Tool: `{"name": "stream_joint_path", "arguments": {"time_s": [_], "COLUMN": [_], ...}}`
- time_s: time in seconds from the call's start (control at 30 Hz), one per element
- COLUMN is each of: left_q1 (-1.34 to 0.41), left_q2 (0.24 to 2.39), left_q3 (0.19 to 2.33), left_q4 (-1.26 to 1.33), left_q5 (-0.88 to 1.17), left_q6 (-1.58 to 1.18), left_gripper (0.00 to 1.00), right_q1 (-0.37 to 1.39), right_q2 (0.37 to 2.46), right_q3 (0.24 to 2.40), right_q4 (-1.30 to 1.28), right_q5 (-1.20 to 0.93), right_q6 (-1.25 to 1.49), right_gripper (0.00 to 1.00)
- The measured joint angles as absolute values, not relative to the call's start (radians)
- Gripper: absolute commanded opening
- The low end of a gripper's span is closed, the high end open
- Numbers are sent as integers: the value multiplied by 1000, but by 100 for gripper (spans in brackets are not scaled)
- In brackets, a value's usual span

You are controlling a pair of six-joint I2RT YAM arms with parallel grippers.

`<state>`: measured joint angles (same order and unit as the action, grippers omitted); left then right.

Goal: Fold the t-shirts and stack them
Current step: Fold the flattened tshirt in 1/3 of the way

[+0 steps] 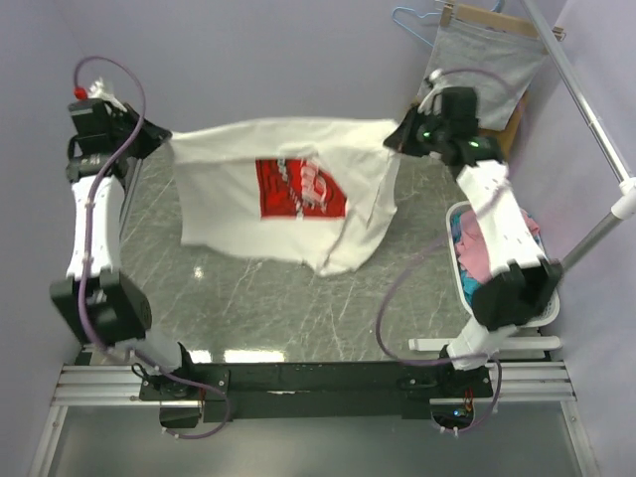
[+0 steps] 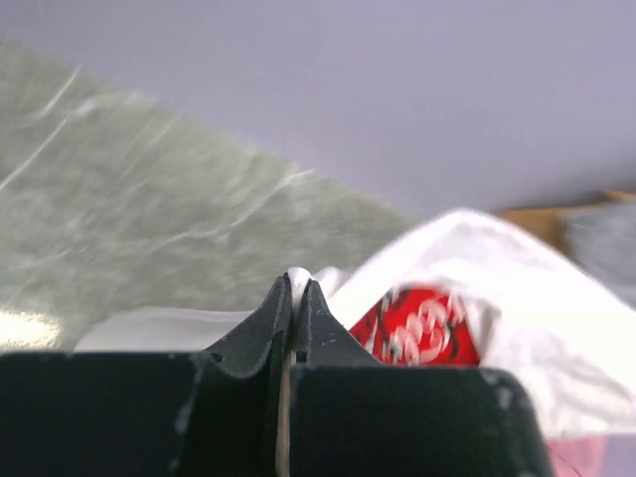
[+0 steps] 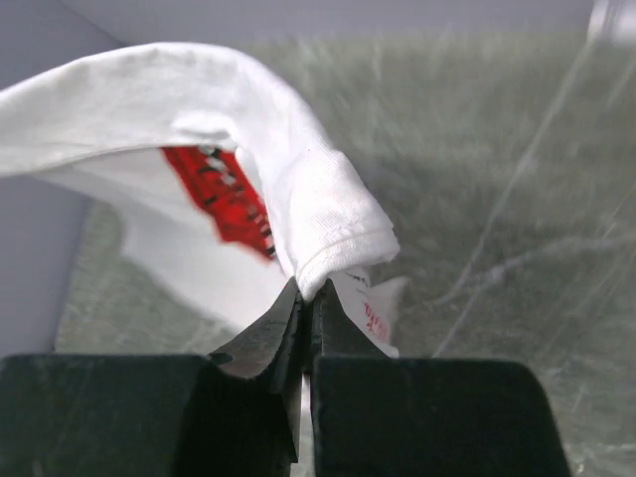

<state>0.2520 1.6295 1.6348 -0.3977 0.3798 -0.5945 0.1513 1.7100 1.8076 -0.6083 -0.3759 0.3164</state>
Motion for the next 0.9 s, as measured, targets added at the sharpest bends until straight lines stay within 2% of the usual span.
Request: {"name": "stream_joint_path", "arguments": {"time_s": [0.17,0.33,0.7,0.9], "left_q1": [239,240,240,229], "left_q2": [1295,1067,918,880], "left_q3": [1637,1711,1886,1898], "left_q4": [-453,-558,-776,-875], "left_q5": [442,482,538,421], "left_q6": [-577,-551,-506,-497], "left_gripper": [1,1,1,1], "right_q1": [179,304,373,374], "right_q2": [1365,1142,898,822], "right_q3": [1764,1745,1702,1672], "right_q4": [-563,-577,-689,-709], "right_q5": [-371,-356,-382,-412], "right_q6": [296,282,283,290], "right_gripper": [0,0,0,0]}}
